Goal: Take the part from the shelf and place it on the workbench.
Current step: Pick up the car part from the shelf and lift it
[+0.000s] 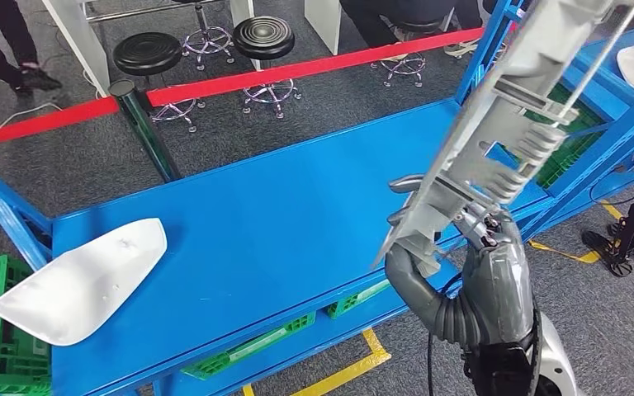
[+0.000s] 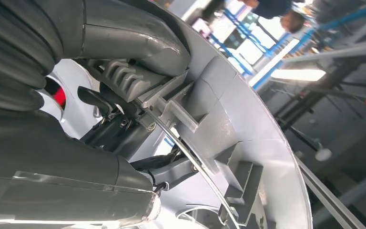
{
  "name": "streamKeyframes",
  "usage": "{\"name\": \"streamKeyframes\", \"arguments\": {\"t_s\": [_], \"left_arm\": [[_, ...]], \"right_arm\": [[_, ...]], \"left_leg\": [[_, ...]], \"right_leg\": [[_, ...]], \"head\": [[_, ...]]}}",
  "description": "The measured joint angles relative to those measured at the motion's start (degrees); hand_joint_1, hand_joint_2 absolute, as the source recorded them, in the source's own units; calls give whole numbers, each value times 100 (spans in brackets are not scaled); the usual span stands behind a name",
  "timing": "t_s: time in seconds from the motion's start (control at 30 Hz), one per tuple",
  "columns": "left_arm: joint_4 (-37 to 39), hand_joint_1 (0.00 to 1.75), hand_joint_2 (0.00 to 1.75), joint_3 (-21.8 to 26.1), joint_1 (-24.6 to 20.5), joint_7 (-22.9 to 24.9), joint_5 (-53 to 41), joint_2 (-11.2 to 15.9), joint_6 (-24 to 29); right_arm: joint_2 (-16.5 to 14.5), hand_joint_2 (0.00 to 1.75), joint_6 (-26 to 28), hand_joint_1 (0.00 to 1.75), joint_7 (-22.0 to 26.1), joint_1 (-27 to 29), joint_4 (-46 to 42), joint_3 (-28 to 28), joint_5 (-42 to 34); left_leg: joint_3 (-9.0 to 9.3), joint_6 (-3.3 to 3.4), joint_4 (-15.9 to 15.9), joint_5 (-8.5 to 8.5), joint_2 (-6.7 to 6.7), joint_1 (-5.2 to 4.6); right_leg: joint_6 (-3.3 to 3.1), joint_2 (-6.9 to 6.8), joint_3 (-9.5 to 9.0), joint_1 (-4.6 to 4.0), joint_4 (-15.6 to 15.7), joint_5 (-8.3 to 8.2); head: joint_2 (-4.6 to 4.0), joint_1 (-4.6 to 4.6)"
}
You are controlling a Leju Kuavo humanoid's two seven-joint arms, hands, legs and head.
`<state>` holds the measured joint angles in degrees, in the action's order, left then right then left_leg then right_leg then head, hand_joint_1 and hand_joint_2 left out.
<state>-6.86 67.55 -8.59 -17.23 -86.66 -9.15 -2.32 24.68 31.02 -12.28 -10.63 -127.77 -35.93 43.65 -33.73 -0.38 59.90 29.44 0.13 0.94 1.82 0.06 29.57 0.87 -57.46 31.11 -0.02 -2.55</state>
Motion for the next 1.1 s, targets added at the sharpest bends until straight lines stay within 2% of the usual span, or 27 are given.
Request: {"name": "streamKeyframes", "arguments": {"t_s": [0.37, 0.5, 0.6, 0.63, 0.67, 0.77, 0.8, 0.83, 0.87, 0.9, 0.97, 1.0, 1.1], "left_arm": [[1, 0, 175, 103, -4, 201, -38, 76, 43], [6, 0, 175, 130, -7, 316, -102, 193, 27], [7, 0, 175, 174, -14, 283, -119, 274, 47], [7, 0, 175, 192, -20, 230, -123, 295, 62], [7, 0, 175, 206, -28, 165, -128, 313, 77], [7, 0, 175, 237, -45, 24, -154, 355, 104], [7, 0, 175, 247, -45, 2, -168, 366, 117], [7, 0, 175, 256, -45, -14, -185, 373, 131], [8, 0, 175, 261, -48, -22, -208, 376, 139], [10, 0, 175, 264, -53, -26, -234, 378, 144], [14, 0, 175, 273, -65, -16, -282, 379, 144], [15, 0, 175, 282, -67, -7, -297, 381, 145], [15, 0, 175, 328, -67, 10, -314, 398, 148]], "right_arm": [[-355, 175, 548, 175, 307, 444, -112, -50, 214], [-493, 175, 804, 175, 480, 643, -74, -55, 149], [-576, 175, 852, 175, 607, 721, -50, -51, 101], [-608, 175, 858, 175, 670, 748, -38, -42, 76], [-645, 175, 866, 175, 745, 775, -20, -29, 46], [-777, 175, 890, 175, 1036, 885, 52, 37, -97], [-823, 175, 897, 175, 1142, 930, 75, 61, -160], [-867, 175, 902, 175, 1239, 970, 96, 81, -217], [-912, 175, 905, 175, 1310, 1000, 113, 98, -260], [-956, 175, 907, 175, 1361, 1025, 128, 113, -285], [-1033, 175, 909, 175, 1434, 1066, 148, 148, -302], [-1064, 175, 909, 175, 1462, 1084, 153, 168, -304], [-1139, 175, 909, 175, 1511, 1123, 160, 211, -297]], "left_leg": [[0, 10, 7, 11, -6, -12], [-1, 44, 17, 28, -7, -49], [19, 117, -47, -24, -4, -54], [36, 150, -96, -59, -2, -43], [52, 176, -144, -87, 1, -29], [66, 201, -179, -111, 3, -32], [67, 201, -177, -111, 3, -37], [68, 198, -175, -112, 2, -40], [70, 192, -172, -113, -2, -40], [71, 178, -168, -114, -8, -40], [55, 117, -157, -128, -22, -52], [42, 76, -152, -144, -27, -57], [7, -48, -150, -181, -22, -46]], "right_leg": [[7, -1, 0, 7, 8, -3], [34, 0, -1, 38, 19, -9], [87, 7, -7, 59, 30, -12], [99, 10, 18, 60, -33, 53], [102, 12, 85, 59, -197, 185], [119, 11, 514, 66, -1201, 702], [127, 10, 617, 68, -1433, 741], [130, 9, 637, 71, -1471, 663], [126, 6, 556, 74, -1285, 478], [115, 2, 394, 77, -927, 247], [67, 3, 63, 60, -240, -26], [38, 7, -17, 48, -54, -62], [-71, 1, 14, 31, 23, -100]], "head": [[0, 4], [0, 18], [0, 32], [0, 22], [0, 0], [0, -80], [0, -96], [0, -110], [0, -128], [0, -146], [0, -175], [0, -178], [0, -146]]}}
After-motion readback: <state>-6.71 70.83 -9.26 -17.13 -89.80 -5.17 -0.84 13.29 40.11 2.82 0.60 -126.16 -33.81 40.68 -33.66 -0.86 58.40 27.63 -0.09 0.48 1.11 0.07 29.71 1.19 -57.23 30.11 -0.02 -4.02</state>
